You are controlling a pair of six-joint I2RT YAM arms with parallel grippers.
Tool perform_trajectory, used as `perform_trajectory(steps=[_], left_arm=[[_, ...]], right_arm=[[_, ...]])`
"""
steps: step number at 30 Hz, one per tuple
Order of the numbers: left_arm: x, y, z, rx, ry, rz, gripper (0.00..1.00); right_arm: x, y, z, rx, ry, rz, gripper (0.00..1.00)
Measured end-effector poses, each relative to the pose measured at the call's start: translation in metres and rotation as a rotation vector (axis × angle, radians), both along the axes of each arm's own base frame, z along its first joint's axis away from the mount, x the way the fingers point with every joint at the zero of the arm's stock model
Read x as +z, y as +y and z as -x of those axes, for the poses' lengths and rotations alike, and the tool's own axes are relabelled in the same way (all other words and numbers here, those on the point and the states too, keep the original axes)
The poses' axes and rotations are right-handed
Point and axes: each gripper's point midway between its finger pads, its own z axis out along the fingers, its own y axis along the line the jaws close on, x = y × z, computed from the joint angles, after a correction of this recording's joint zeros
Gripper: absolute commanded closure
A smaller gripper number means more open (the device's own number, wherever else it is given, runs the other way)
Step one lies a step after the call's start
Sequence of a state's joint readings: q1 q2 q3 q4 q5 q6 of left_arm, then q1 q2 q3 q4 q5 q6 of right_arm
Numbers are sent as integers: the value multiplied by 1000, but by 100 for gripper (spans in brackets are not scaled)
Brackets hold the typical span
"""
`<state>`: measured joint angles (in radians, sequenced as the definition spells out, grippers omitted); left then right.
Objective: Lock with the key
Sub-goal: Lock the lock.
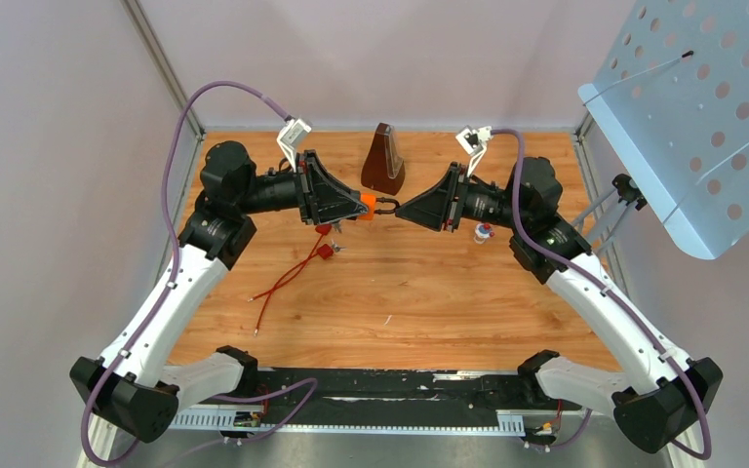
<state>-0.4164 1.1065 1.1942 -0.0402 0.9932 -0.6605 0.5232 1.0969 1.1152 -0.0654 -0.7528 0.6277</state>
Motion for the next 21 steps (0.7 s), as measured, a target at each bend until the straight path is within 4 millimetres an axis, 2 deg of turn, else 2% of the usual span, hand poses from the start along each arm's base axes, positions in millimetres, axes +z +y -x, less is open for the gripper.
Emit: perform_trajectory(steps=[9,13,21], left_arm=[[-1,-1,1,-11,35,5,100],[-5,-2,0,-14,52,3,100],[-10,-2,-4,-9,74,19,100]], right_arm=[[12,3,2,15,-21,-51,82],[14,7,3,32,-21,-65,100],[12,11,3,53,4,-76,100]])
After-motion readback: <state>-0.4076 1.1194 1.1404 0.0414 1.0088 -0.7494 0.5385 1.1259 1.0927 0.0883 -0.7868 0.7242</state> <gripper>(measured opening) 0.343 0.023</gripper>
